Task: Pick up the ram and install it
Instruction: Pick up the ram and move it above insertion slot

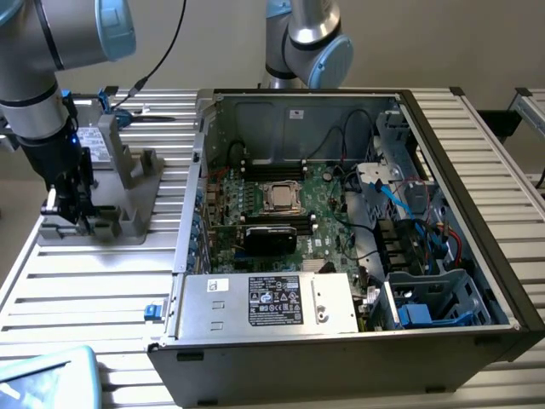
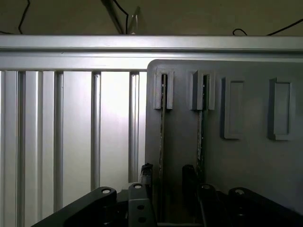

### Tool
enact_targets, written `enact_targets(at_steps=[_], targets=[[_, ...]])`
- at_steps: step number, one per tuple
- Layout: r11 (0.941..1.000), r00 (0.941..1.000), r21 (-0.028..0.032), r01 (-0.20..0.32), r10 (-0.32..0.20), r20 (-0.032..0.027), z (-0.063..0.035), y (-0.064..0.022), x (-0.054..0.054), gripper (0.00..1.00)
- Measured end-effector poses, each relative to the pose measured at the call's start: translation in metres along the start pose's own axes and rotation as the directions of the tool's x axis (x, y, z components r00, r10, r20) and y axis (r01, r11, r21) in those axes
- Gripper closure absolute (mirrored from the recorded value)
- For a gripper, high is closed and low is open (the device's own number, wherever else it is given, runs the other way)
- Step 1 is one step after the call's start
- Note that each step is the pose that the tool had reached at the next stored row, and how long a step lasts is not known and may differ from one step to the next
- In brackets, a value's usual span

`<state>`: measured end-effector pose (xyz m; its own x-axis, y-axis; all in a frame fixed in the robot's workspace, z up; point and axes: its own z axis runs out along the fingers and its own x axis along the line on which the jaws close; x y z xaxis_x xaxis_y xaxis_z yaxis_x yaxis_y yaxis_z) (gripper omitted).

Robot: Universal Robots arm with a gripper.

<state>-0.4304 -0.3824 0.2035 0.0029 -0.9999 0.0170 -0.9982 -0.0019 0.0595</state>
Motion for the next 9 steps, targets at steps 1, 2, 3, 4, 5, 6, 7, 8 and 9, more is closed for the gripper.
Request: enact_targets(at_steps=[1, 2, 3, 4, 5, 6, 7, 8, 9], targets=[[1.0, 1.0, 0.0001, 0.0, 0.0, 0.0, 0.0001, 0.0002, 0.0, 0.6], [1.0, 1.0, 0.0001, 0.0, 0.0, 0.0001, 0.0001, 0.0003, 0.0, 0.6], [1.0, 1.0, 0.0001, 0.0, 0.0, 0.0001, 0.0002, 0.0005, 0.0, 0.6], [1.0, 1.0, 0.0001, 0.0, 0.0, 0.0001, 0.0002, 0.0007, 0.0, 0.6], [1.0, 1.0, 0.0005, 0.0, 0.0, 0.0001, 0.0003, 0.0008, 0.0, 0.6], [1.0, 1.0, 0.001, 0.0, 0.0, 0.0001, 0.0003, 0.0009, 0.0, 0.6], [1.0, 1.0, 0.002, 0.0, 0.0, 0.0002, 0.0004, 0.0013, 0.0, 0.6], [1.0, 1.0, 0.0034, 0.0, 0.0, 0.0003, 0.0006, 0.0015, 0.0, 0.6], [1.0, 1.0, 0.0043, 0.0, 0.0, 0.0004, 0.0008, 0.0019, 0.0, 0.6]])
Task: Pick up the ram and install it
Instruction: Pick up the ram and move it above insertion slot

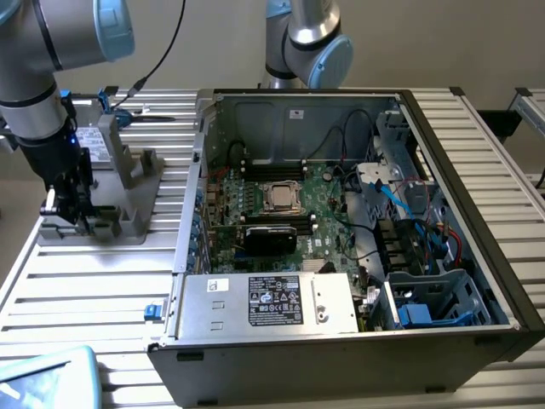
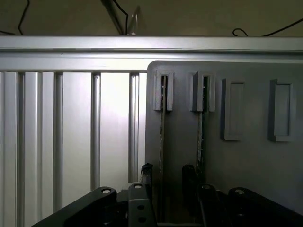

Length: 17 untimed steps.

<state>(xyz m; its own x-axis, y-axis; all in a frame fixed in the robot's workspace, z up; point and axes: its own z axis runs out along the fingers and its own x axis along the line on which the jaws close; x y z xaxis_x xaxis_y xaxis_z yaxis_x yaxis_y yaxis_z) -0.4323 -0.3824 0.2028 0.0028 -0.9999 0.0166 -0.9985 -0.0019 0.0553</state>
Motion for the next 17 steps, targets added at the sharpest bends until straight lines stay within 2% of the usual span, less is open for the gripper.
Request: enact_targets(at_steps=[11, 17], targets=[[1.0, 1.0, 0.0048, 0.0, 0.0, 0.0, 0.0011, 0.0015, 0.0, 0.6], [1.0, 1.0, 0.005, 0.0, 0.0, 0.0, 0.0028, 0.0022, 0.0, 0.6]])
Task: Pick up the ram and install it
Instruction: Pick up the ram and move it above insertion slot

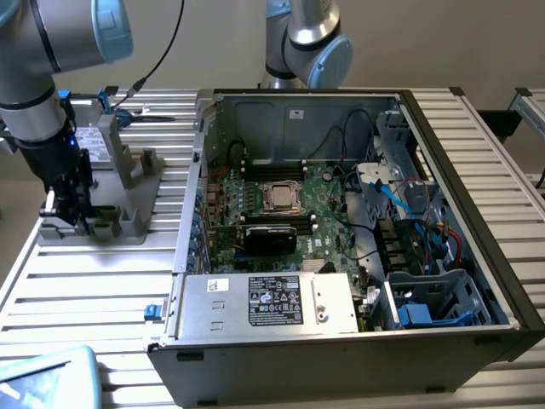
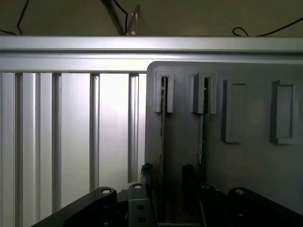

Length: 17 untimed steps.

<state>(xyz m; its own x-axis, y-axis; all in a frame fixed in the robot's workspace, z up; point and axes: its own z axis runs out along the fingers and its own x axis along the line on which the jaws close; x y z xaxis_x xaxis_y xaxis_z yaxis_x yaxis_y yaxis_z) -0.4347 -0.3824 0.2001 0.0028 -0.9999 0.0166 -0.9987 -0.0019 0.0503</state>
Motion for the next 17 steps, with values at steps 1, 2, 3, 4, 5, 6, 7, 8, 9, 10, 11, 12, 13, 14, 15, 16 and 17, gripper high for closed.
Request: enact_targets(at_steps=[1, 2, 3, 4, 5, 6, 7, 8, 9, 10, 11, 12, 13, 14, 15, 16, 17], targets=[[1.0, 1.0, 0.0004, 0.0, 0.0, 0.0001, 0.0005, 0.0, 0.0, 0.6], [1.0, 1.0, 0.0004, 0.0, 0.0, 0.0002, 0.0006, 0.0, 0.0, 0.6], [1.0, 1.0, 0.0003, 0.0, 0.0, 0.0001, 0.0005, 0.0, 0.0, 0.6], [1.0, 1.0, 0.0004, 0.0, 0.0, 0.0001, 0.0005, 0.0, 0.0, 0.6], [1.0, 1.0, 0.0004, 0.0, 0.0, 0.0002, 0.0005, 0.0, 0.0, 0.6], [1.0, 1.0, 0.0004, 0.0, 0.0, 0.0002, 0.0006, 0.0, 0.0, 0.6], [1.0, 1.0, 0.0004, 0.0, 0.0, 0.0002, 0.0005, 0.0, 0.0, 0.6], [1.0, 1.0, 0.0003, 0.0, 0.0, 0.0002, 0.0005, 0.0, 0.0, 0.6], [1.0, 1.0, 0.0003, 0.0, 0.0, 0.0001, 0.0005, 0.0, 0.0, 0.6], [1.0, 1.0, 0.0004, 0.0, 0.0, 0.0002, 0.0006, 0.0, 0.0, 0.6], [1.0, 1.0, 0.0004, 0.0, 0.0, 0.0002, 0.0006, 0.0, 0.0, 0.6], [1.0, 1.0, 0.0004, 0.0, 0.0, 0.0002, 0.0006, 0.0, 0.0, 0.62], [1.0, 1.0, 0.0004, 0.0, 0.0, 0.0002, 0.0005, 0.0, 0.0, 0.69], [1.0, 1.0, 0.0004, 0.0, 0.0, 0.0001, 0.0006, 0.0, 0.0, 0.69], [1.0, 1.0, 0.0004, 0.0, 0.0, 0.0001, 0.0006, 0.0, 0.0, 0.69], [1.0, 1.0, 0.0003, 0.0, 0.0, 0.0001, 0.0005, 0.0, 0.0, 0.76], [1.0, 1.0, 0.0004, 0.0, 0.0, 0.0001, 0.0005, 0.0, 0.0, 0.76]])
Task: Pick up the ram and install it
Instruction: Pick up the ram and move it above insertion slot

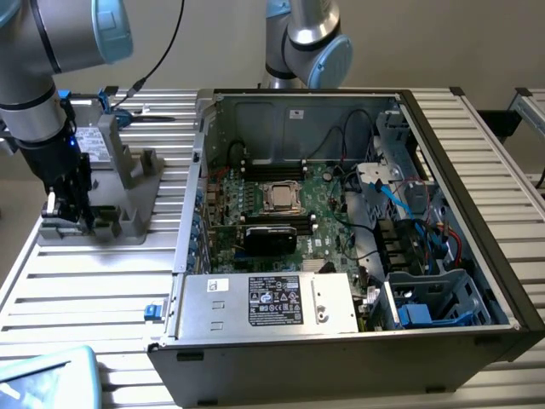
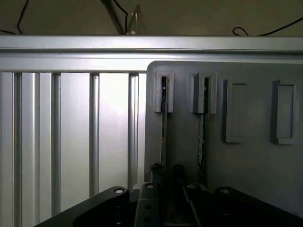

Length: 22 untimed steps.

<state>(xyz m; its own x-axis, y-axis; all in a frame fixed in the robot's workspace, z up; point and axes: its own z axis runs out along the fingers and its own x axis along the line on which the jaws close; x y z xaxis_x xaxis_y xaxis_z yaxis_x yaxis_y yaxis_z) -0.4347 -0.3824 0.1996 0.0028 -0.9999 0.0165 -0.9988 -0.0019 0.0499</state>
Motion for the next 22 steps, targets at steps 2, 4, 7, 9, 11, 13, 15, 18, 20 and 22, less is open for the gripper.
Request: enact_targets(at_steps=[2, 4, 7, 9, 11, 13, 15, 18, 20, 22], targets=[[1.0, 1.0, 0.0, 0.0, 0.0, 0.0, 0.0, 0.0, 0.0, 0.76], [1.0, 1.0, 0.0, 0.0, 0.0, 0.0, 0.0, 0.0, 0.0, 0.76], [1.0, 1.0, 0.0, 0.0, 0.0, 0.0, 0.0, 0.0, 0.0, 0.76], [1.0, 1.0, 0.0, 0.0, 0.0, 0.0, 0.0, 0.0, 0.0, 0.76], [1.0, 1.0, 0.0, 0.0, 0.0, 0.0, 0.0, 0.0, 0.0, 0.76], [1.0, 1.0, 0.0, 0.0, 0.0, -0.0002, 0.0, 0.0, 0.0, 0.76], [1.0, 1.0, -0.0001, 0.0, 0.0, 0.0, 0.0, 0.0, 0.0, 0.84], [1.0, 1.0, -0.0001, 0.0, 0.0, 0.0, 0.0, 0.0, 0.0, 0.87], [1.0, 1.0, 0.0, 0.0, 0.0, 0.0, 0.0, 0.0, 0.0, 0.87], [1.0, 1.0, 0.0, 0.0, 0.0, 0.0, 0.0002, 0.0, 0.0, 0.87]])
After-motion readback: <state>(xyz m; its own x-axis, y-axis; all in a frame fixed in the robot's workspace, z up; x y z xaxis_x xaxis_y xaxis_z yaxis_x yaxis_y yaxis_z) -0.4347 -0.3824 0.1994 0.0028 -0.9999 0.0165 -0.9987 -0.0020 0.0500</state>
